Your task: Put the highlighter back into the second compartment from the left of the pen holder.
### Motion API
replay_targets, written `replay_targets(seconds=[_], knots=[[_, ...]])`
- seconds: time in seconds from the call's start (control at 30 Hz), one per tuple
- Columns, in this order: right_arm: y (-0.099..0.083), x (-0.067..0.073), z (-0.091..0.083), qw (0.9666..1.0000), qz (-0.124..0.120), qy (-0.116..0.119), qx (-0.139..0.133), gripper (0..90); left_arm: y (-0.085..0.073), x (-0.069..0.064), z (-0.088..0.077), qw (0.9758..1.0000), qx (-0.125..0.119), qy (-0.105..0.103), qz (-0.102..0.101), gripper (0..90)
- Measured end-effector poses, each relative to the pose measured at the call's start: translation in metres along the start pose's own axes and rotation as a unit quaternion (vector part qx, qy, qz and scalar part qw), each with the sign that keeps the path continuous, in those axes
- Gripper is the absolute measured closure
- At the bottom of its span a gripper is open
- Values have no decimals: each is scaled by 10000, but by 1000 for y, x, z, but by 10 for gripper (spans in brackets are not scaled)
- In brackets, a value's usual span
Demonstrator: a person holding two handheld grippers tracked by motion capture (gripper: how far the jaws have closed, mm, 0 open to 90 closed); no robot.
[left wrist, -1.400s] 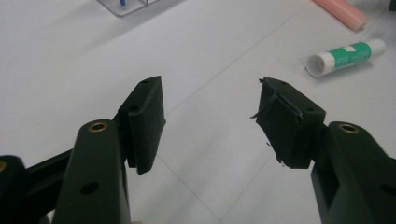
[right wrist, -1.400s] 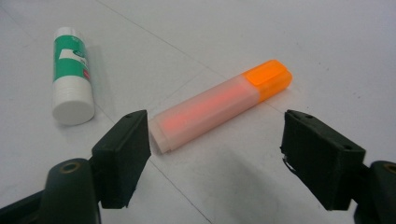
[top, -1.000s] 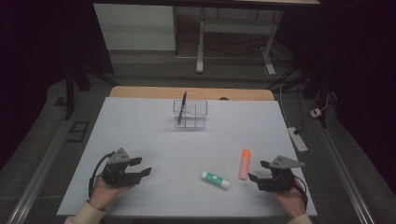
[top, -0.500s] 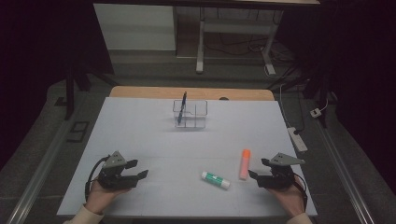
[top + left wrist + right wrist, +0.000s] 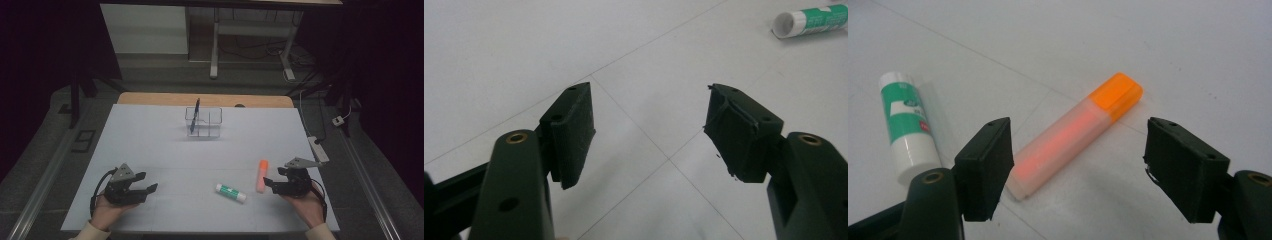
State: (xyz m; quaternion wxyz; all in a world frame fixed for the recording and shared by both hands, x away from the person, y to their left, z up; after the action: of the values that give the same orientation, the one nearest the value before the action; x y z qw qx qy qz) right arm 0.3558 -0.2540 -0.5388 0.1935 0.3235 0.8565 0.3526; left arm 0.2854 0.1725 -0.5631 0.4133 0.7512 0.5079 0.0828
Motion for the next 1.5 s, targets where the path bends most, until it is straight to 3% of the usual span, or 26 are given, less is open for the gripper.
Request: replay_targets(seconds=[0.17, 0.37, 0.73, 0.93, 1.37, 1.5], knots=[[14, -2, 6, 9995, 123, -99, 256, 284, 0, -1, 2, 10000, 21, -19, 71, 355], [23, -9, 22, 9966, 266, -317, 714, 287, -3, -4, 2, 9998, 10, -42, 170, 352], [24, -17, 57, 9859, 441, -610, 1495, 287, -8, -1, 4, 9997, 46, -31, 241, 351], [26, -21, 64, 9796, 572, -696, 1797, 301, -8, -1, 4, 9995, 35, -28, 304, 351], [19, -23, 69, 9726, 697, -772, 2077, 379, -9, 0, 4, 9993, 7, -34, 377, 349], [17, -21, 70, 9722, 758, -753, 2084, 416, -10, 0, 5, 9992, 25, -5, 402, 349]])
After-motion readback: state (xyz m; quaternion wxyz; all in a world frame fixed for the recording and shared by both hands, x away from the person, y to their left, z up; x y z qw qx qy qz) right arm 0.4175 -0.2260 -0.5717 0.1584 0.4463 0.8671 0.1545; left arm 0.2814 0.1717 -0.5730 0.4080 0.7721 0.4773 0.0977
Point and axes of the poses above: each handheld gripper's, and its own axes: z roughly forward along the jaws, y roughly out of its top, x roughly to its left, the point moved 8 cm from there along z, roughly forward along the jaws, and after that the axes turned 13 degrees about -z, right-handed, at the moved point
